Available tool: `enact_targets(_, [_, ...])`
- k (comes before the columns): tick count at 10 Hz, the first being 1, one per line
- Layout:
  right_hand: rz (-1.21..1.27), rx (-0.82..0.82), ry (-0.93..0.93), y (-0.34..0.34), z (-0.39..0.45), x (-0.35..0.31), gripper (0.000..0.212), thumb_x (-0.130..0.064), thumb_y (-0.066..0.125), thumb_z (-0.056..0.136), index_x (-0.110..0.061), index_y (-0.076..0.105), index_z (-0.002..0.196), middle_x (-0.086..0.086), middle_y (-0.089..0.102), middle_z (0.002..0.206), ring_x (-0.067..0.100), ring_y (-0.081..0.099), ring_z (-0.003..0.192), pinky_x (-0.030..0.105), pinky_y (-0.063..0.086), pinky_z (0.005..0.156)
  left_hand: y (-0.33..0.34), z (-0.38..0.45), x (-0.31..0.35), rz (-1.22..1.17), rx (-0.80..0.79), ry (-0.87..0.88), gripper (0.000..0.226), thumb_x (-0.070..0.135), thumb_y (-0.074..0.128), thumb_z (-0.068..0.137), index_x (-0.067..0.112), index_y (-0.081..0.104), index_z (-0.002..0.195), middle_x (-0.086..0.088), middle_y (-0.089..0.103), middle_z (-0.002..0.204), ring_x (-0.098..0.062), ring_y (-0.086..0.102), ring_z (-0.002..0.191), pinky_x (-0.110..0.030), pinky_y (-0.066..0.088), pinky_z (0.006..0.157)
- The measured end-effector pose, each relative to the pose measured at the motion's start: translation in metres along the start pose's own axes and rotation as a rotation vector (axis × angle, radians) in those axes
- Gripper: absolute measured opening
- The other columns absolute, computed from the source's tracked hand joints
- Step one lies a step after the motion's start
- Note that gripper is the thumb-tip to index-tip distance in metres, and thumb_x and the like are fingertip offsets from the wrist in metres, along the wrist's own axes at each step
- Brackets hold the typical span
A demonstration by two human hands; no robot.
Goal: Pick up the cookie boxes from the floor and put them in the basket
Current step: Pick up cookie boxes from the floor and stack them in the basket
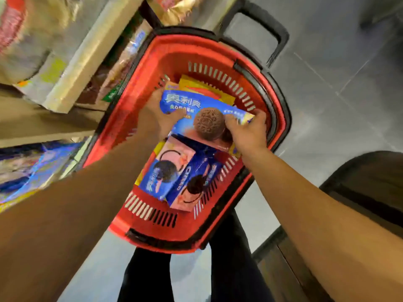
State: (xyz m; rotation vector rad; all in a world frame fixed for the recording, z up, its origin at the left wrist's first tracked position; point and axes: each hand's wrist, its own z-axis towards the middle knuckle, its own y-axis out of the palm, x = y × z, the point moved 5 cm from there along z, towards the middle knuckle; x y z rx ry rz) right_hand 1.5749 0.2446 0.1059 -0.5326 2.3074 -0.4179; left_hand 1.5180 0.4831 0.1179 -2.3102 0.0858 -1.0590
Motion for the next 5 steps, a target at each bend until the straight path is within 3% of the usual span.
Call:
enact_targets(1, [-0.042, -0.046, 0.045, 0.022, 0.036, 0.020, 0.124, -0.065, 0.065, 0.042, -0.009, 0.024, 0.145, 0.014, 0.056, 0.131, 0.028, 0.060, 0.115, 0.044, 0.051, 0.097, 0.022, 0.032, -0.020, 0.086, 0.087, 0.022, 0.066, 0.045, 0.074, 0.063, 0.007, 0.061, 0.115, -0.007, 0.070, 0.102, -0.013, 0.065, 0.089, -0.027, 0.050, 0.083])
enact_targets(2, [-0.163, -0.146, 0.072, 0.037, 0.041, 0.030, 0.128, -0.041, 0.081, 0.056, -0.013, 0.005, 0.155, 0.011, 0.042, 0.147, 0.025, 0.050, 0.129, 0.041, 0.045, 0.105, 0.045, 0.038, -0.048, 0.072, 0.057, -0.041, 0.063, 0.044, 0.069, 0.064, 0.007, 0.060, 0.114, -0.004, 0.070, 0.106, -0.018, 0.065, 0.095, -0.031, 0.050, 0.087])
enact_targets(3, [-0.256, -0.181, 0.020, 0.032, 0.042, 0.035, 0.114, -0.025, 0.083, 0.071, -0.016, 0.007, 0.156, 0.011, 0.020, 0.157, 0.023, 0.035, 0.140, 0.034, 0.037, 0.112, 0.048, 0.022, -0.049, 0.034, 0.008, -0.032, 0.049, 0.030, 0.069, 0.070, 0.009, 0.061, 0.114, 0.003, 0.068, 0.103, -0.007, 0.063, 0.091, -0.022, 0.048, 0.085])
enact_targets(4, [-0.400, -0.213, -0.038, 0.019, 0.017, 0.029, 0.110, -0.038, 0.082, 0.070, -0.019, 0.015, 0.155, 0.012, 0.011, 0.160, 0.025, 0.026, 0.144, 0.029, 0.029, 0.115, 0.031, -0.003, -0.038, 0.058, -0.038, 0.016, 0.051, 0.028, 0.068, 0.074, 0.007, 0.059, 0.119, 0.000, 0.067, 0.111, -0.011, 0.062, 0.101, -0.023, 0.045, 0.090])
enact_targets(5, [-0.581, -0.224, -0.225, 0.010, -0.020, 0.007, 0.105, -0.059, 0.073, 0.062, -0.016, 0.032, 0.148, 0.017, 0.032, 0.150, 0.034, 0.034, 0.137, 0.038, 0.034, 0.112, -0.005, -0.037, -0.007, 0.263, -0.070, 0.084, 0.053, 0.022, 0.068, 0.084, 0.002, 0.052, 0.130, -0.015, 0.058, 0.131, -0.026, 0.053, 0.120, -0.027, 0.034, 0.096])
